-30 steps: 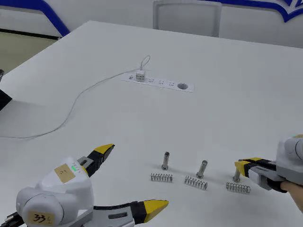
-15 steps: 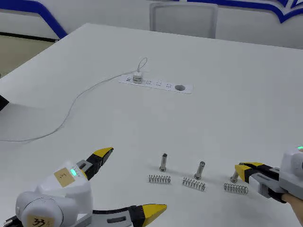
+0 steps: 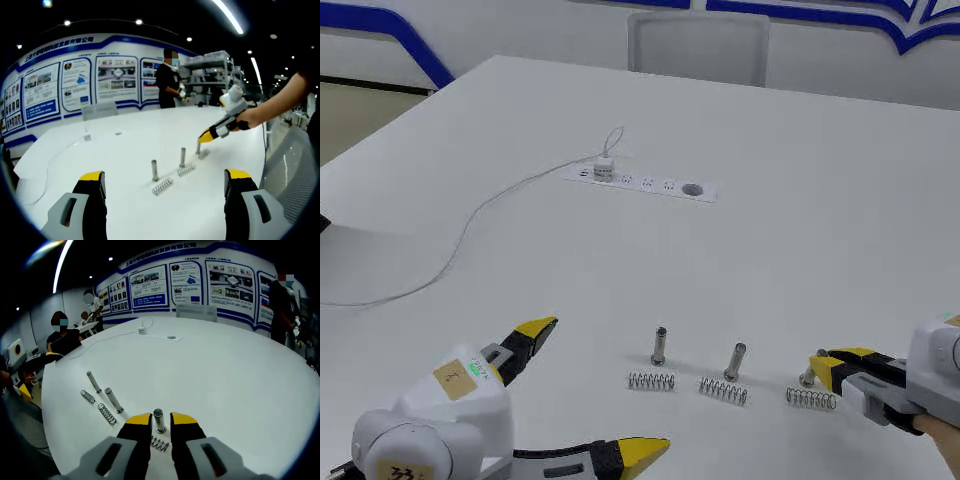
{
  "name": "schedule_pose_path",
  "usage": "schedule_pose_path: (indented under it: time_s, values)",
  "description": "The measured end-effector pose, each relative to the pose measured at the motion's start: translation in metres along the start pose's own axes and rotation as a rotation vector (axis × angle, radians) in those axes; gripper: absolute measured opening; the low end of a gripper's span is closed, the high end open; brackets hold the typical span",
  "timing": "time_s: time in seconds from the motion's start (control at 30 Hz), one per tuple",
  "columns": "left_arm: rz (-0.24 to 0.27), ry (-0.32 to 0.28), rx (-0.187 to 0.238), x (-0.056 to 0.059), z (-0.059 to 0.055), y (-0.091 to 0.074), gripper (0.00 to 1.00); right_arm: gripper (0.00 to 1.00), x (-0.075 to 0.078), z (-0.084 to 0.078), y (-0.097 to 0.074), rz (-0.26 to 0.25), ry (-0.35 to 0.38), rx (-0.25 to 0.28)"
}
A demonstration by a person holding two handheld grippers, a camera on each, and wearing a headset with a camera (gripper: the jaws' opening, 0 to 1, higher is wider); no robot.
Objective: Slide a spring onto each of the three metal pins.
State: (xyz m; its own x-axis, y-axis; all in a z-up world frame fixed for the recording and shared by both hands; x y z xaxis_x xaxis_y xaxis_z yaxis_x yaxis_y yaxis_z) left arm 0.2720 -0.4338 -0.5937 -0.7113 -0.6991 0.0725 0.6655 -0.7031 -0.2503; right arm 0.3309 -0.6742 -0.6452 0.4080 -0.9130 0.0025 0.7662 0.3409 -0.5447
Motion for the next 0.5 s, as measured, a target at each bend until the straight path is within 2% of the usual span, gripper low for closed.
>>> schedule_pose_path:
  time_s: [0.13, 0.2, 0.3, 0.4, 0.5]
  values:
    - [-0.002, -0.003, -0.003, 0.001, 0.000, 0.000, 1.00, 0.18, 0.001, 0.000, -0.004, 0.031, 0.003, 0.006]
    - [-0.004, -0.004, -0.003, 0.001, -0.001, 0.000, 1.00, 0.19, 0.003, 0.002, -0.008, 0.056, -0.040, 0.011]
    - [-0.004, -0.003, -0.004, 0.001, -0.001, 0.000, 1.00, 0.21, 0.010, 0.001, -0.013, 0.088, -0.065, 0.012]
    - [0.002, 0.004, -0.015, 0.000, -0.004, 0.001, 1.00, 0.23, 0.006, -0.005, -0.014, 0.180, -0.120, 0.004]
    - [0.005, -0.004, -0.027, -0.002, -0.007, 0.001, 1.00, 0.24, -0.006, -0.017, -0.014, 0.267, -0.232, -0.031]
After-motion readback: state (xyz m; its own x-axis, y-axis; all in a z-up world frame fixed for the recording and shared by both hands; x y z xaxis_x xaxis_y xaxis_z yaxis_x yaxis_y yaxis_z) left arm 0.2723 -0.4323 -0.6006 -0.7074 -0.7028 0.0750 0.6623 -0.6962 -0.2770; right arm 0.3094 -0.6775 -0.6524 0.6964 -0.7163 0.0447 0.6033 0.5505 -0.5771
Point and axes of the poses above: the centre of the closed fingertips' face, and the gripper's own axes: y roughly forward along the fingers, x roughly to its right, z roughly out of its top, the point moved 1 cm from there along -y, roughly backward along the fingers, and after that the axes turned 4 degrees about -y, right-handed, at the moved point
